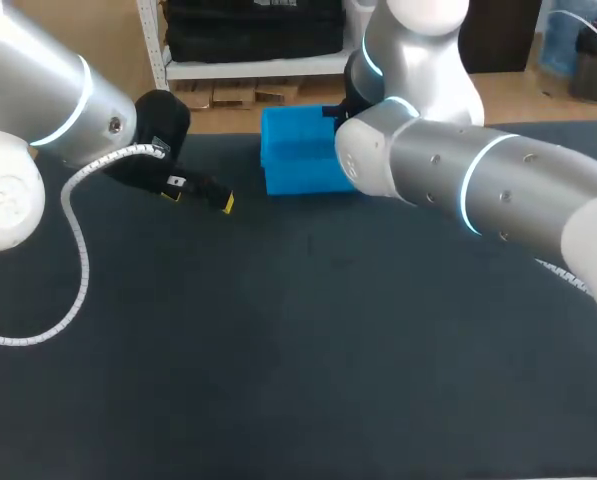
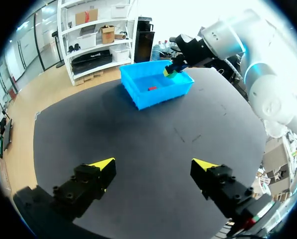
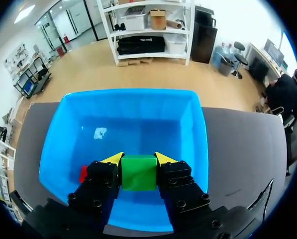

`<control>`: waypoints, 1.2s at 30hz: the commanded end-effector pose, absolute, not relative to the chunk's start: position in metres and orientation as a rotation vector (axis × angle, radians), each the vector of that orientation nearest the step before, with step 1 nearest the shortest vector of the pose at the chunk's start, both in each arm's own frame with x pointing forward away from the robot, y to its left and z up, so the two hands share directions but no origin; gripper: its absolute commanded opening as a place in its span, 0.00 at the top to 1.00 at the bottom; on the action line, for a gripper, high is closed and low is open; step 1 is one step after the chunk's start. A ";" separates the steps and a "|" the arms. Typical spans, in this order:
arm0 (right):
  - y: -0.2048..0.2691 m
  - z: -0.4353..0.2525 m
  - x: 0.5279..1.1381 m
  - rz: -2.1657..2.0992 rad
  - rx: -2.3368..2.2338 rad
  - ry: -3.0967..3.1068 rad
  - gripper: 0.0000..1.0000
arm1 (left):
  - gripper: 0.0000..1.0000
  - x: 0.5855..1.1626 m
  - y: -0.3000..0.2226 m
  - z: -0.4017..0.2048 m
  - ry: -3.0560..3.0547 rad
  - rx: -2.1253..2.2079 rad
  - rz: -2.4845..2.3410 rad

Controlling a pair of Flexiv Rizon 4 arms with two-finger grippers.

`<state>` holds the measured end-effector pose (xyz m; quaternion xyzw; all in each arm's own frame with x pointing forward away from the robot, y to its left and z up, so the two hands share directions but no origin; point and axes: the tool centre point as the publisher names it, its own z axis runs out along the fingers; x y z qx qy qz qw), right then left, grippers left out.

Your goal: Use the left arm to pick the red cube and place it into the blue plastic box first, then use the right arm to grasp the green cube and put it into the same blue plastic box after the first action is fully finished.

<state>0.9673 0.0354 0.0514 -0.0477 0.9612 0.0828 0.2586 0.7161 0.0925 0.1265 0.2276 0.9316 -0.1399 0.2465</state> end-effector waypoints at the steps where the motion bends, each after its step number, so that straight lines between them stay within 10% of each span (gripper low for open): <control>1: 0.039 0.049 0.985 0.221 -0.132 2.676 0.73 | 0.00 0.716 0.093 0.126 2.538 0.621 -0.386; 2: 0.039 0.048 0.985 0.221 -0.133 2.677 0.07 | 0.00 0.716 0.093 0.126 2.538 0.621 -0.386; 3: 0.039 0.048 0.984 0.221 -0.134 2.680 0.00 | 0.00 0.716 0.093 0.126 2.538 0.621 -0.386; 36: 0.013 0.120 0.889 0.300 -0.154 2.698 0.00 | 0.00 0.716 0.093 0.126 2.538 0.621 -0.386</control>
